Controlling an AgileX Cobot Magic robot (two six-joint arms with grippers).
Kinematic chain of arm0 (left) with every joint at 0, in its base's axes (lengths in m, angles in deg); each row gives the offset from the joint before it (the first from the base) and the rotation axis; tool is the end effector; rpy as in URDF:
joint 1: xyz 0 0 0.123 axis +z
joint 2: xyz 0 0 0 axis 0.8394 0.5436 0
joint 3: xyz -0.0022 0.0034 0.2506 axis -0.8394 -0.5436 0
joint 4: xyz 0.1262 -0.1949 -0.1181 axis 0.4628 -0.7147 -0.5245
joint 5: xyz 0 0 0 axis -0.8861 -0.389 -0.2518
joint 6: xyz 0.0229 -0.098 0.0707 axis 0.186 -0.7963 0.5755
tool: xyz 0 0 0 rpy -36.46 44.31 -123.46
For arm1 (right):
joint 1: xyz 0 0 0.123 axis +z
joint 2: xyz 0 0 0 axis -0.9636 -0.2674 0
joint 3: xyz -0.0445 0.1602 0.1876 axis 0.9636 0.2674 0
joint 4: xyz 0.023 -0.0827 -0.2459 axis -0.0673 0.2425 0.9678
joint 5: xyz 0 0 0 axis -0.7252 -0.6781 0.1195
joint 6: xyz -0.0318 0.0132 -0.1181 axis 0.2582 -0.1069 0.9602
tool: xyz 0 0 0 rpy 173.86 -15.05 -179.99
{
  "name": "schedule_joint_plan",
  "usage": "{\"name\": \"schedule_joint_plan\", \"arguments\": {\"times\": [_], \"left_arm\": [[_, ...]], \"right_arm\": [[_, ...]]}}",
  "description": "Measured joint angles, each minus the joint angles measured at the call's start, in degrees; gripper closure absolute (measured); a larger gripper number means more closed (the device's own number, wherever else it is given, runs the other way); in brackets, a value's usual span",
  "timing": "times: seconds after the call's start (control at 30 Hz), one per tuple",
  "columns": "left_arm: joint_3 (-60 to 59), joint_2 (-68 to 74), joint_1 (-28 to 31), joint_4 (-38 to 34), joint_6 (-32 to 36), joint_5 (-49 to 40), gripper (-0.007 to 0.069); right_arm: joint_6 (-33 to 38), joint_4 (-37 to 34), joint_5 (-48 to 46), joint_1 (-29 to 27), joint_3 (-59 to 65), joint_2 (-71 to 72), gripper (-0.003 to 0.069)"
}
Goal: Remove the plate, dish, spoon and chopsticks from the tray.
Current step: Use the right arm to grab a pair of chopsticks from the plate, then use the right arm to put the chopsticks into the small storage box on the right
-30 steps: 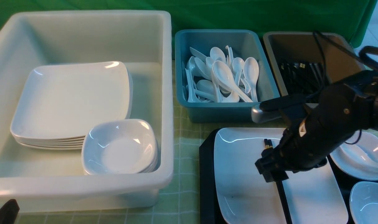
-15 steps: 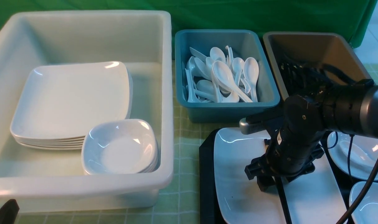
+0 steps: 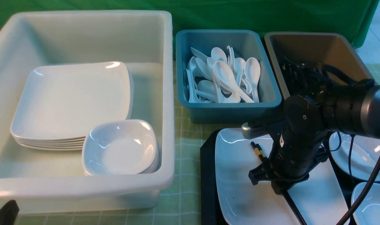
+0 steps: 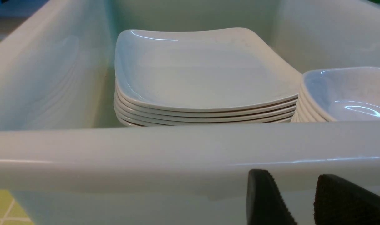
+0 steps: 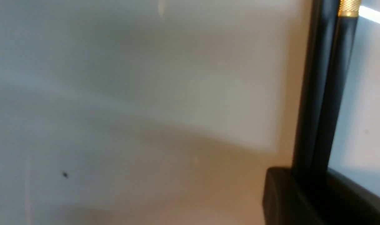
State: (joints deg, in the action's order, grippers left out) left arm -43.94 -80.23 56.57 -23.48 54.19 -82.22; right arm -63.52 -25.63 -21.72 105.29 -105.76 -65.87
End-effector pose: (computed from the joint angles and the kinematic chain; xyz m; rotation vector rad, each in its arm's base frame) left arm 0.1311 -0.0042 0.1862 0.0078 1.7137 -0.0430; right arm 0.2924 0.1692 0.0954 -0.4228 3.0153 0.0025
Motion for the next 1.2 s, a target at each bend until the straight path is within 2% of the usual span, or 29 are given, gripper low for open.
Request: {"name": "schedule_joint_plan", "arguments": {"times": [0.3, 0.43, 0.57, 0.73, 0.9, 1.0, 1.2], "left_arm": [[0.00, 0.00, 0.00, 0.00, -0.07, 0.00, 0.0401], [0.00, 0.00, 0.00, 0.00, -0.07, 0.00, 0.0401], [0.00, 0.00, 0.00, 0.00, -0.07, 0.00, 0.0401], [0.00, 0.00, 0.00, 0.00, -0.07, 0.00, 0.0401], [0.00, 0.00, 0.00, 0.00, -0.07, 0.00, 0.0401], [0.00, 0.00, 0.00, 0.00, -0.07, 0.00, 0.0401], [0.00, 0.00, 0.00, 0.00, -0.03, 0.00, 0.0401]], "right_arm": [[1.74, 0.13, -6.89, 0.00, 0.18, 8.80, 0.0560], [2.46, 2.30, -6.07, -0.19, 0.04, 16.92, 0.0560], [2.52, 3.22, -4.07, -3.04, -2.71, 19.88, 0.0560], [2.96, 3.54, 7.61, -13.33, -10.77, 19.27, 0.0560], [2.57, 3.55, 21.26, -20.89, -18.37, 14.64, 0.0560], [2.55, 3.68, 26.19, -22.93, -22.76, 9.87, 0.0560], [2.55, 3.73, 32.50, -23.30, -27.24, -0.10, 0.0560]]}}
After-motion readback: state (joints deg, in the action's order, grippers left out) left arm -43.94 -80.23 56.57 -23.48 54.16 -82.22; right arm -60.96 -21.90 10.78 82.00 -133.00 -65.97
